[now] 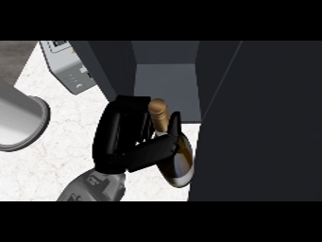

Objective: Pick up the wine, place it into the cabinet and close the cabinet

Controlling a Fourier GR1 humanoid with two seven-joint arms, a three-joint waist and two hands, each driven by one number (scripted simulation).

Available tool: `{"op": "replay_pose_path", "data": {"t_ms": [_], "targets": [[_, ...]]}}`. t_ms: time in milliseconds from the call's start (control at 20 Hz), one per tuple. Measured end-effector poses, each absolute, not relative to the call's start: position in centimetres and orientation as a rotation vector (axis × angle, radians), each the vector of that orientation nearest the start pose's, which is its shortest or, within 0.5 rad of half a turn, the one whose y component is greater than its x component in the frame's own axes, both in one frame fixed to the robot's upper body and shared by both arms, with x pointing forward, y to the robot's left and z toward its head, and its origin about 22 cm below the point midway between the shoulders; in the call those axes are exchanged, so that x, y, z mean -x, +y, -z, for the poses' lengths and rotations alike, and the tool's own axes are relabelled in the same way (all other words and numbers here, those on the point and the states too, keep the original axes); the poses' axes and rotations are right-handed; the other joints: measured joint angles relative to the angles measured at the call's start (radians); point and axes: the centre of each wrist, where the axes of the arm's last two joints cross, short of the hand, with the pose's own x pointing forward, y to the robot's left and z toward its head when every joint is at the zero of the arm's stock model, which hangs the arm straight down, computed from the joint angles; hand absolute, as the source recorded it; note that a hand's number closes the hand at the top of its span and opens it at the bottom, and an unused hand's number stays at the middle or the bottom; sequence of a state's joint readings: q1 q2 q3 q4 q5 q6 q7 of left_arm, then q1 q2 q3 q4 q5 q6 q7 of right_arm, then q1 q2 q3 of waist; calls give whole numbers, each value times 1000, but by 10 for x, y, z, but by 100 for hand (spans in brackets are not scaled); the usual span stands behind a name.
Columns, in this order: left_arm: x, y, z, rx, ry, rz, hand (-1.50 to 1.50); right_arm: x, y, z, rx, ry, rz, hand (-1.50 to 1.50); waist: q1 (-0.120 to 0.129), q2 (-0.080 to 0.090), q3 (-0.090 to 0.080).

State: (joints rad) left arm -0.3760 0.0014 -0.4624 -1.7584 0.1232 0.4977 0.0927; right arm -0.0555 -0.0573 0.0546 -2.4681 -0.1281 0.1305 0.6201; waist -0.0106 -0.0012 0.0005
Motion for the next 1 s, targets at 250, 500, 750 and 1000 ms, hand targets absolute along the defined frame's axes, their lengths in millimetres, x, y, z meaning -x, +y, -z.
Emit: {"op": "replay_pose_path", "data": {"t_ms": [250,500,750,1000], "targets": [[-268,70,-134,268,-1905,-31,150,-155,-219,-202,-172,-1883,-281,-150,0,0,0],[-277,63,-133,223,-1923,-21,150,-152,-219,-199,-182,-1874,-282,-150,-1,0,0],[-285,53,-122,194,-1917,-38,150,-155,-223,-205,-147,-1892,-289,-150,-3,1,0],[-297,57,-117,203,-1902,-81,150,-155,-225,-202,-144,-1892,-292,-150,-2,1,0]]}}
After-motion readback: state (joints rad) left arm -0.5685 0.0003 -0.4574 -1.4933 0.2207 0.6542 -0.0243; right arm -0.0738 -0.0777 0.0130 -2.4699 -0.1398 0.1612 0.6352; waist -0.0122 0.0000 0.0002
